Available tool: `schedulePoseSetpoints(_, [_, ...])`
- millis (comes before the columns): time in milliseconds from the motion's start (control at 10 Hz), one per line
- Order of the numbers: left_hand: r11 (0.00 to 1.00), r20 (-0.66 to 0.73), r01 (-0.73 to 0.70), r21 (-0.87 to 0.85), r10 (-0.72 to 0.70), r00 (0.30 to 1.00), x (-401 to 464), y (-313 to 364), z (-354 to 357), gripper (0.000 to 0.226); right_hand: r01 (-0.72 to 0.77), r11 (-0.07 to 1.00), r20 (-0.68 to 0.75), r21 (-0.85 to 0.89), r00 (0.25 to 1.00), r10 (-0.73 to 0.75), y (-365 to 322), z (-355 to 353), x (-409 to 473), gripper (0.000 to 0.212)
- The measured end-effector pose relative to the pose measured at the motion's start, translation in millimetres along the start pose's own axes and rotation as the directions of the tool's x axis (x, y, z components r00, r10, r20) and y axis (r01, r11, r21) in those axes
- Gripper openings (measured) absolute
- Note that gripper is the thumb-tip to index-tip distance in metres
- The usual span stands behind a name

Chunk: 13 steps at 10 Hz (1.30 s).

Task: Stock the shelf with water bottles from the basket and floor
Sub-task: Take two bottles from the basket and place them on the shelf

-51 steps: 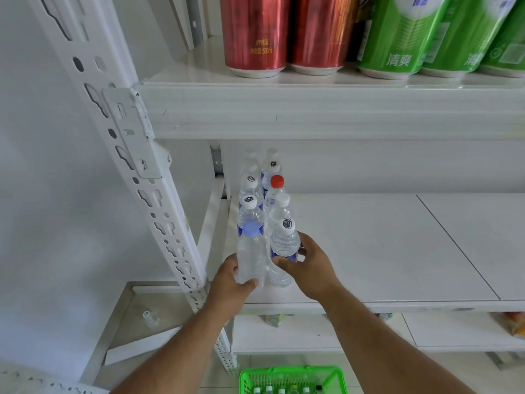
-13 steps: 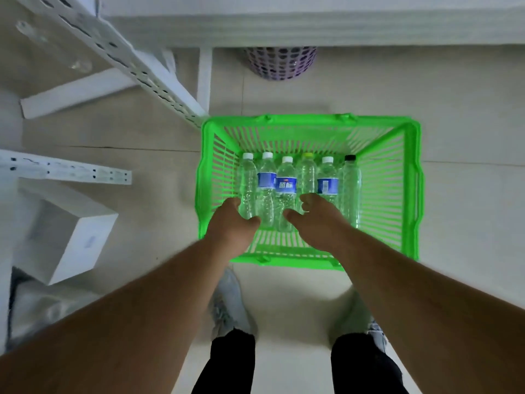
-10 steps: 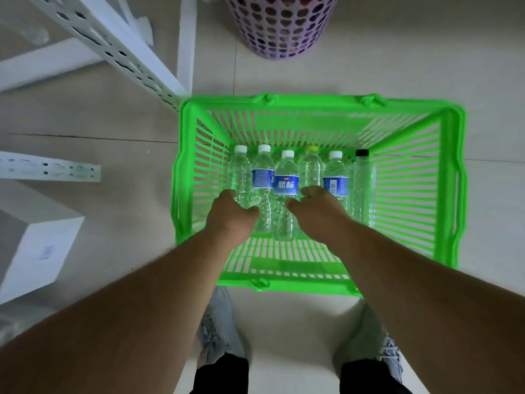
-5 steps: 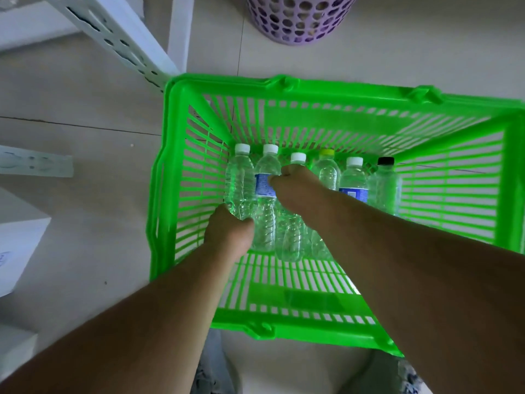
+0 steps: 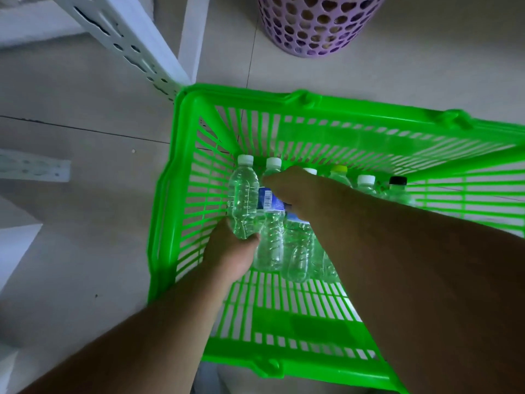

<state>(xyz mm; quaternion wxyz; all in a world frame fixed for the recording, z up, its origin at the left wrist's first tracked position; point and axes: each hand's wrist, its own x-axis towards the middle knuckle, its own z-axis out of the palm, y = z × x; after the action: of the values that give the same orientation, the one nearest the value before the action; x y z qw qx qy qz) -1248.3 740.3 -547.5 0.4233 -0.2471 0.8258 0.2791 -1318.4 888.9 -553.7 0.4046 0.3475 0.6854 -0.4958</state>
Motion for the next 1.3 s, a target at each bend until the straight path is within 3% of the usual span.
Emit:
schedulePoseSetpoints(100, [0.999, -0.03, -0.017, -0.052, 0.015, 0.999, 0, -5, 4, 0.081, 0.007, 0.999, 0.03, 0.036, 1.0, -0.008, 0, 1, 4, 0.045])
schedulePoseSetpoints(200, [0.975, -0.047, -0.039, -0.22, 0.029, 0.998, -7, -3, 3, 0.064, -0.013, 0.994, 0.076, 0.111, 0.997, 0.005, 17, 1, 27, 0.074])
schedulePoseSetpoints(300, [0.957, 0.012, 0.002, -0.289, 0.001, 1.0, -11, -6, 3, 0.104, 0.005, 0.968, 0.106, 0.251, 0.994, -0.033, 30, -3, 23, 0.098])
schedulePoseSetpoints(400, [0.934, 0.037, 0.007, -0.357, 0.007, 0.999, -25, -6, -1, 0.082, 0.034, 0.953, 0.137, 0.301, 0.987, -0.079, 37, -16, 0, 0.069])
schedulePoseSetpoints(600, [0.909, 0.084, -0.009, -0.416, 0.048, 0.995, -80, 19, -25, 0.085, 0.102, 0.959, 0.106, 0.264, 0.985, -0.134, 29, -52, -76, 0.049])
schedulePoseSetpoints(700, [0.895, 0.059, -0.048, -0.443, 0.083, 0.995, -122, 37, -45, 0.076, 0.202, 0.942, -0.019, 0.267, 0.979, -0.204, 5, -76, -138, 0.02])
schedulePoseSetpoints(900, [0.874, 0.018, -0.216, -0.434, 0.249, 0.968, -244, 79, -105, 0.055, 0.413, 0.901, -0.26, 0.129, 0.891, -0.371, -48, -120, -293, 0.024])
schedulePoseSetpoints(1000, [0.84, -0.013, -0.282, -0.463, 0.312, 0.95, -322, 100, -142, 0.032, 0.475, 0.876, -0.326, 0.089, 0.844, -0.425, -75, -141, -385, 0.028])
schedulePoseSetpoints(1300, [0.781, -0.029, -0.51, -0.36, 0.537, 0.843, -538, 128, -255, 0.033, 0.627, 0.769, -0.427, 0.123, 0.733, -0.53, -134, -169, -644, 0.023])
